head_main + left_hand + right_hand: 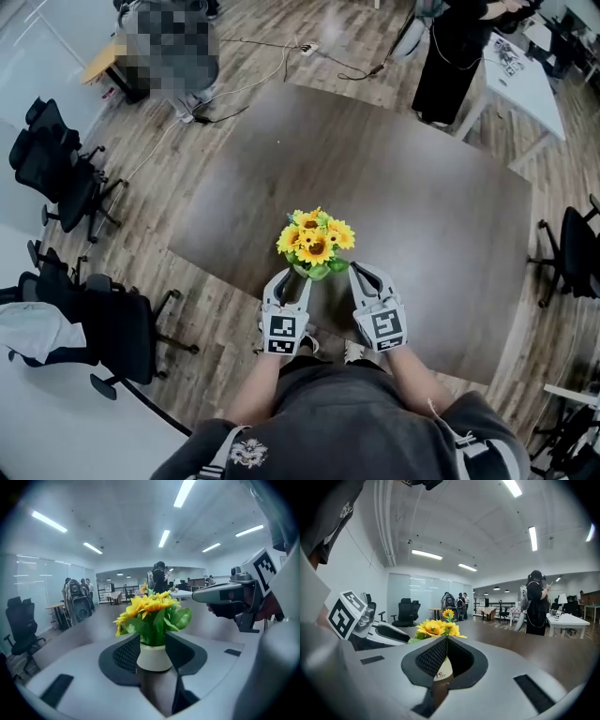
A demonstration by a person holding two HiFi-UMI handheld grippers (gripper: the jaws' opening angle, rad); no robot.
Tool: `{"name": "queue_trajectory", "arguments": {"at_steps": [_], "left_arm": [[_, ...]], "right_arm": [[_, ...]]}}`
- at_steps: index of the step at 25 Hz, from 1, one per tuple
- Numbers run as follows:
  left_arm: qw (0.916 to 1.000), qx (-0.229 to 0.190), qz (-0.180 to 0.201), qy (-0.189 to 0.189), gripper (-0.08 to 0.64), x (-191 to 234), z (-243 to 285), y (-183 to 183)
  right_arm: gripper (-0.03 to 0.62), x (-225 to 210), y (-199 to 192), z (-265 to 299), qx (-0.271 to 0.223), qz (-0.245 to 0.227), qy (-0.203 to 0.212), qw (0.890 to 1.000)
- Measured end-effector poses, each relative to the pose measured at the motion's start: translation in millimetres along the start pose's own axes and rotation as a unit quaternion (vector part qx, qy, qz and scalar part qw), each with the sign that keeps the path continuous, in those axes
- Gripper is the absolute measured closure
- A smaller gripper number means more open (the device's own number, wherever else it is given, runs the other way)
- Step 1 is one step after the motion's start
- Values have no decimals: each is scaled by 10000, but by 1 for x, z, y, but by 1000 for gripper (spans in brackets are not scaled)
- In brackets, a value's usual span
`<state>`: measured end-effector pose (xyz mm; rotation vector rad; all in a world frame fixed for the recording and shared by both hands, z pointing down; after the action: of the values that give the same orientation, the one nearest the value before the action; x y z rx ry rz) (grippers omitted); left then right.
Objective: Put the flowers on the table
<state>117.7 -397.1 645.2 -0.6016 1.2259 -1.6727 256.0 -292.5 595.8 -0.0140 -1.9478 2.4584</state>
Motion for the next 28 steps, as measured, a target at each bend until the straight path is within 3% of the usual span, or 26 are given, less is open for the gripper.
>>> {"name": "queue_trajectory", "arguments": {"at_steps": [3,6,15,21,28], "left_arm": [[9989,-298,-5,375,486,4,-17,18],[9969,-505,29,605,552,10,-28,36],[9919,-1035,-543,499,552,24,-54,80],[9893,-1198,-120,819,552,24,-59,93],[9893,-1274,-273,653,552,21,-65,102]], "right_arm": [[569,6,12,-3,-124,-120,155,9997],[569,14,26,-3,-277,-277,346,9986],[569,28,76,-5,-621,-657,624,9939],[569,26,84,-8,-700,-732,561,9933],[569,32,96,-12,-921,-725,556,9916]]}}
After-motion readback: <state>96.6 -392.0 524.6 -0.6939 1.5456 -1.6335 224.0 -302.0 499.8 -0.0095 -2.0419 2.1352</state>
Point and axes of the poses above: the fingertips, and each gripper's own axes: z forward along the fingers, x to its left, y out of its top, the point moved 6 cm from there along -z, backward along the fingers, and after that the axes turned 7 degrees about y, right-handed, at the moved point
